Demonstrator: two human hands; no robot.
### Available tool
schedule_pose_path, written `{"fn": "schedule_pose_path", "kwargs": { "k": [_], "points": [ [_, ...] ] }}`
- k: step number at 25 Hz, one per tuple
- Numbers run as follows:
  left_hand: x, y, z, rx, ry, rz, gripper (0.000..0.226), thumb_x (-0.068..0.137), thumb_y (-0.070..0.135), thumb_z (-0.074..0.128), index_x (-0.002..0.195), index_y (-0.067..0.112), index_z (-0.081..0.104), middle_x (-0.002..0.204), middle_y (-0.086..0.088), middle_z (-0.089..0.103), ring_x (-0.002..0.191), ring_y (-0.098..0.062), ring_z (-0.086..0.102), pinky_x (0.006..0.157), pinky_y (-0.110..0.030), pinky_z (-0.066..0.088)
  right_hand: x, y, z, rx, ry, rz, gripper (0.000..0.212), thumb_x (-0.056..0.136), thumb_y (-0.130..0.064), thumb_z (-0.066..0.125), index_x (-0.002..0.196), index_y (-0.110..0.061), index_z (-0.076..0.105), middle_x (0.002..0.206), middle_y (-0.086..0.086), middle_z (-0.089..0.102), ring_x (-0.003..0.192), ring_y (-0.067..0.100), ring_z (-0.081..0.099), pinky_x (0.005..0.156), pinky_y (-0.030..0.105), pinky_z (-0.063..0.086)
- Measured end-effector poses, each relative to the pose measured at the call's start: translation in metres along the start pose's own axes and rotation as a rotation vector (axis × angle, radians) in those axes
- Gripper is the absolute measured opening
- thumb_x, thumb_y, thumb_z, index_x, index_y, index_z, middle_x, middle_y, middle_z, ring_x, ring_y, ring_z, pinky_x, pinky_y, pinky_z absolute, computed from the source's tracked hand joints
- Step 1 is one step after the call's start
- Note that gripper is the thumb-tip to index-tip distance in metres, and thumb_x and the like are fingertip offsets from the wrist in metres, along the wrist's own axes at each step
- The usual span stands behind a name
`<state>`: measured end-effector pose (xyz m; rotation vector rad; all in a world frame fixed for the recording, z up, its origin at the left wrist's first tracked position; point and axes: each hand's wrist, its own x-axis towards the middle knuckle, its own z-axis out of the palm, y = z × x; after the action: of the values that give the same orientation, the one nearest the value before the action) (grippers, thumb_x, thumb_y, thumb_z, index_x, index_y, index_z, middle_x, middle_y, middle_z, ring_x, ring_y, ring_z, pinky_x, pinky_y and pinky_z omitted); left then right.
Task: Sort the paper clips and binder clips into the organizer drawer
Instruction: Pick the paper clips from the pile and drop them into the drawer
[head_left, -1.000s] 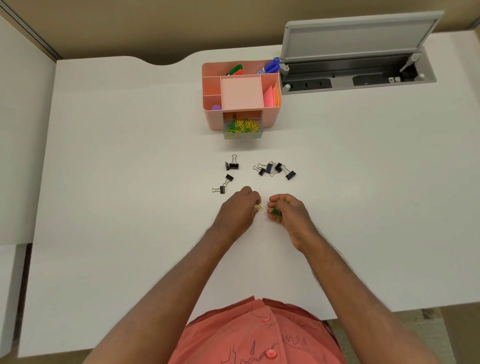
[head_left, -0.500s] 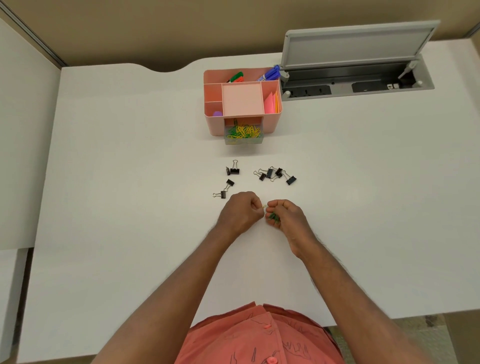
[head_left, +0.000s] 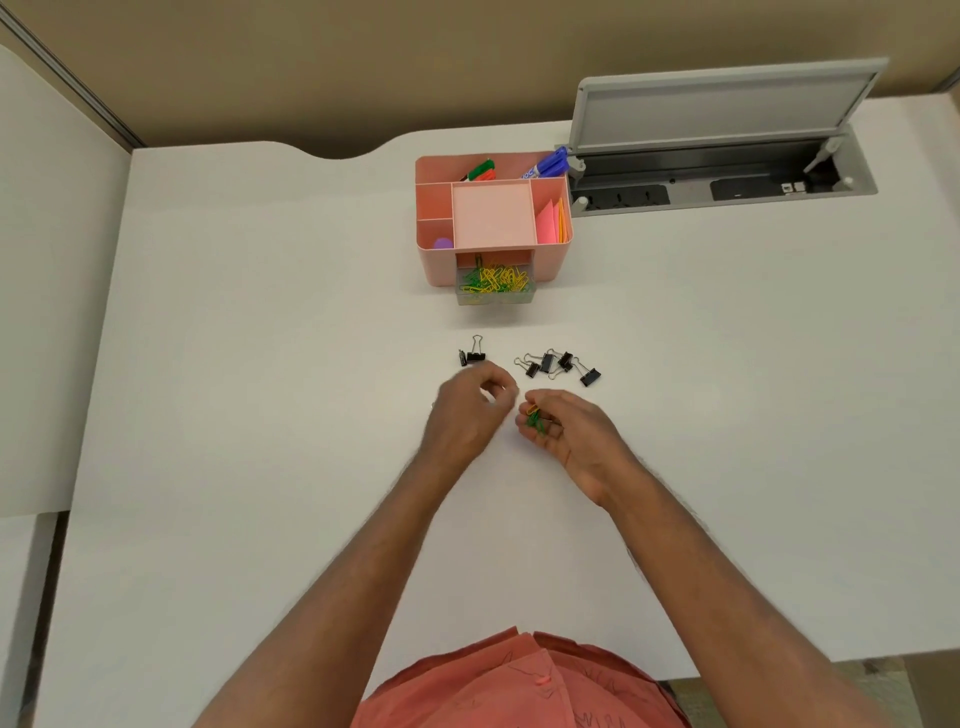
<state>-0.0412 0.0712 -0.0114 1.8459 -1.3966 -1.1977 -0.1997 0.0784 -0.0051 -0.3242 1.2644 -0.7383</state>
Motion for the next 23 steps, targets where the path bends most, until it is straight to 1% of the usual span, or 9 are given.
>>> {"fn": "schedule_pose_path", "kwargs": {
  "k": [2, 4, 6, 8, 10, 11, 15, 17, 23],
  "points": [
    [0.020, 0.007, -0.021, -0.148, 0.165, -0.063, 0.004, 0.088, 0.022, 0.067, 0.087, 0.024, 0.071, 0.083, 0.010, 0.071, 0.074, -0.007, 0.065, 0.066, -0.023, 0.049, 0.006, -0.024, 0.010, -0.034, -0.041, -0.076, 0.012, 0.095, 0.001, 0.063, 0.107, -0.002, 0.065, 0.099, 0.013, 0.068, 0.095, 0.024, 0.068, 0.092, 0.030, 0.059],
    [0.045, 0.014, -0.044, -0.317, 0.298, -0.123, 0.004, 0.089, 0.023, 0.067, 0.092, 0.023, 0.069, 0.086, 0.005, 0.069, 0.074, -0.016, 0.066, 0.064, -0.027, 0.052, 0.017, -0.053, 0.025, -0.158, -0.078, -0.183, 0.018, 0.090, 0.004, 0.069, 0.104, -0.007, 0.066, 0.100, 0.012, 0.070, 0.100, 0.025, 0.068, 0.098, 0.034, 0.056],
    [0.072, 0.022, -0.063, -0.481, 0.384, -0.177, 0.010, 0.091, 0.019, 0.066, 0.101, 0.016, 0.066, 0.090, 0.000, 0.065, 0.073, -0.016, 0.062, 0.063, -0.029, 0.052, 0.028, -0.082, 0.041, -0.355, -0.056, -0.324, 0.019, 0.086, 0.000, 0.073, 0.100, -0.012, 0.068, 0.099, 0.008, 0.071, 0.100, 0.023, 0.068, 0.100, 0.038, 0.055],
    [0.098, 0.028, -0.077, -0.550, 0.426, -0.219, 0.019, 0.091, 0.020, 0.066, 0.108, 0.011, 0.064, 0.094, -0.001, 0.063, 0.076, -0.014, 0.059, 0.066, -0.029, 0.053, 0.039, -0.106, 0.057, -0.639, 0.016, -0.496, 0.015, 0.088, -0.004, 0.072, 0.097, -0.017, 0.070, 0.097, -0.001, 0.070, 0.095, 0.014, 0.067, 0.089, 0.026, 0.057],
    [0.117, 0.032, -0.082, -0.561, 0.428, -0.241, 0.028, 0.090, 0.024, 0.068, 0.113, 0.008, 0.062, 0.094, 0.000, 0.061, 0.078, -0.014, 0.058, 0.070, -0.030, 0.056, 0.046, -0.122, 0.073, -0.932, 0.099, -0.646, 0.015, 0.093, -0.005, 0.065, 0.096, -0.019, 0.070, 0.096, -0.006, 0.069, 0.090, 0.006, 0.064, 0.073, 0.009, 0.050],
    [0.124, 0.033, -0.081, -0.565, 0.428, -0.249, 0.031, 0.090, 0.025, 0.070, 0.115, 0.007, 0.062, 0.095, 0.000, 0.061, 0.079, -0.014, 0.058, 0.072, -0.031, 0.057, 0.051, -0.126, 0.080, -1.035, 0.115, -0.697, 0.018, 0.095, -0.004, 0.061, 0.097, -0.019, 0.070, 0.096, -0.005, 0.069, 0.089, 0.008, 0.064, 0.070, 0.010, 0.049],
    [0.134, 0.031, -0.074, -0.585, 0.439, -0.288, 0.028, 0.090, 0.021, 0.070, 0.114, 0.009, 0.060, 0.107, -0.008, 0.064, 0.080, -0.013, 0.062, 0.084, -0.040, 0.062, 0.069, -0.125, 0.094, -1.380, 0.102, -0.826, 0.027, 0.094, 0.004, 0.050, 0.101, -0.015, 0.068, 0.104, 0.005, 0.069, 0.093, 0.023, 0.063, 0.079, 0.039, 0.056],
    [0.136, 0.026, -0.070, -0.632, 0.430, -0.304, 0.025, 0.091, 0.019, 0.069, 0.112, 0.011, 0.060, 0.114, -0.012, 0.065, 0.085, -0.015, 0.062, 0.089, -0.042, 0.061, 0.078, -0.121, 0.095, -1.443, 0.103, -0.861, 0.027, 0.094, 0.005, 0.050, 0.101, -0.015, 0.067, 0.105, 0.007, 0.069, 0.094, 0.025, 0.063, 0.080, 0.042, 0.057],
    [0.134, 0.027, -0.066, -0.766, 0.428, -0.281, 0.015, 0.093, 0.013, 0.066, 0.102, 0.020, 0.058, 0.111, -0.005, 0.063, 0.091, -0.013, 0.061, 0.095, -0.042, 0.059, 0.082, -0.113, 0.093, -1.426, 0.082, -0.872, 0.025, 0.097, 0.002, 0.051, 0.105, -0.016, 0.067, 0.109, 0.007, 0.070, 0.098, 0.025, 0.063, 0.082, 0.043, 0.058]
  ]
}}
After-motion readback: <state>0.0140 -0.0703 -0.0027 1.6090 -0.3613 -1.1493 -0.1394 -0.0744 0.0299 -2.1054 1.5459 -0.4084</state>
